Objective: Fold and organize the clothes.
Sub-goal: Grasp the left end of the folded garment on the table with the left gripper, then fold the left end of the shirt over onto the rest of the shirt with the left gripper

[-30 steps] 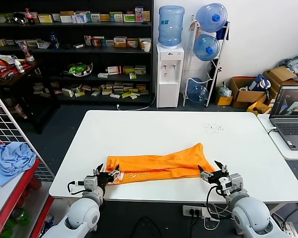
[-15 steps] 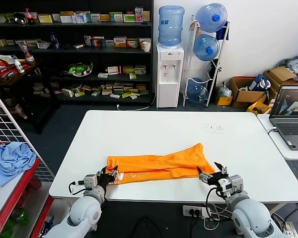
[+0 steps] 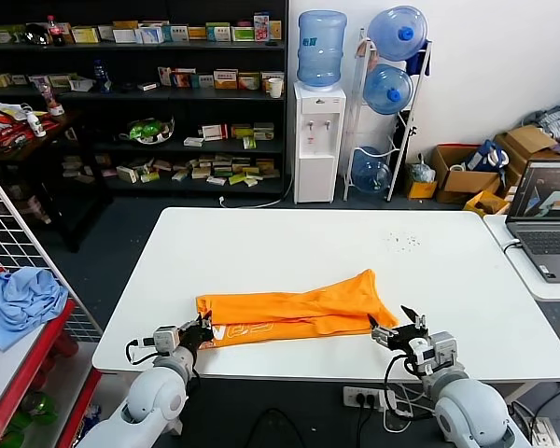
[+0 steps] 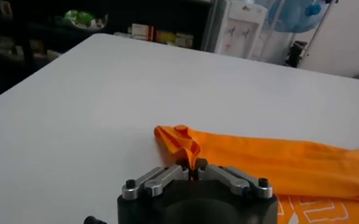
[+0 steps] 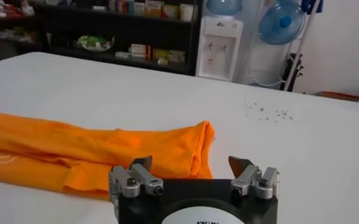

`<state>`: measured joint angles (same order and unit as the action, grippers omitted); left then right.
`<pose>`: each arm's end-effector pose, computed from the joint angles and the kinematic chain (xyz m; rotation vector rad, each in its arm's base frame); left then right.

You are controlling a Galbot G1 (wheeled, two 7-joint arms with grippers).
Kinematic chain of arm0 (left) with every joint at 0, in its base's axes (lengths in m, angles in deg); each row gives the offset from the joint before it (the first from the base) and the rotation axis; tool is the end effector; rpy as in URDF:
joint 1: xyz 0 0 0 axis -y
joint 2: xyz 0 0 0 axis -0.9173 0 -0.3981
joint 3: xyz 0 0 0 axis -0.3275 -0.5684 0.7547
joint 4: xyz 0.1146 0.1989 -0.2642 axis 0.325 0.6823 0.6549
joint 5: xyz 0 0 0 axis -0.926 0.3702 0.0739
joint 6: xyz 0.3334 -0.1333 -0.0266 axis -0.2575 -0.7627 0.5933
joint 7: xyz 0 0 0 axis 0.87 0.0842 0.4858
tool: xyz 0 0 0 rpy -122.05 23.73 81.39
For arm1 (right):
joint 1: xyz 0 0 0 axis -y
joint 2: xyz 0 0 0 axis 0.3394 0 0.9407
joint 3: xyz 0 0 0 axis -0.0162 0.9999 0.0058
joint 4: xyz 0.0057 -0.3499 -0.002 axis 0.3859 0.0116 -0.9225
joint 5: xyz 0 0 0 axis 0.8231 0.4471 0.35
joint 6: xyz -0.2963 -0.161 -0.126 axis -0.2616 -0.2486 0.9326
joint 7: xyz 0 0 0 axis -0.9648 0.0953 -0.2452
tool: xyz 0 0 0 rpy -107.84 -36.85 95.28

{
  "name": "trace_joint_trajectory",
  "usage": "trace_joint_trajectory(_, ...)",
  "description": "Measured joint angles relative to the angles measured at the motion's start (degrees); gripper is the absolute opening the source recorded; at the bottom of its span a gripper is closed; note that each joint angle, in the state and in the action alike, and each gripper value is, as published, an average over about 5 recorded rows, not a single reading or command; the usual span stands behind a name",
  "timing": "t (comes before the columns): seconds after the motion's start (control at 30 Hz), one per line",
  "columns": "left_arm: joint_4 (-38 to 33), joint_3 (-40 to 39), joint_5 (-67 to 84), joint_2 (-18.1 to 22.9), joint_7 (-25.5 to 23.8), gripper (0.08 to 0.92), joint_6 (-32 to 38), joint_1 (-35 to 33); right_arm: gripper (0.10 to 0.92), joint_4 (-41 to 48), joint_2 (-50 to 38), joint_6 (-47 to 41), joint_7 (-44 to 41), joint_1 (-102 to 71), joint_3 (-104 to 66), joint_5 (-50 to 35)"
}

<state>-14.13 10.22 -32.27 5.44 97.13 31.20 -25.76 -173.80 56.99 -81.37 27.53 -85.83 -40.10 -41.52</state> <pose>0.3138 0.0276 -0.3583 -0.0596 -2.6044 0.1958 0.2652 -0.0846 -0.2999 0.2511 -2.6724 0.1665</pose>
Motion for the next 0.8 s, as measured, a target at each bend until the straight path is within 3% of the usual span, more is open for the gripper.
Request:
trace_joint_trajectory(0.27, 0.9, 2.0, 0.6, -3.5, -0.6, 0.129, -0.9, 1.2, 0.823, -1.6, 1.6, 2.3, 0.8, -1.3, -1.2, 2.4)
trace_joint_trajectory(0.63, 4.7, 6.4, 0.4, -13.7, -1.8, 0.129, -1.6, 3.7, 0.823, -2.6, 3.8, 5.5, 1.3, -2.6, -2.0, 5.4)
trace_joint_trajectory(0.8, 3.7, 6.9, 0.6, -16.3, -1.3, 0.129, -2.3, 3.7, 0.823, -2.2, 4.6, 6.9, 1.6, -2.6, -1.9, 7.2)
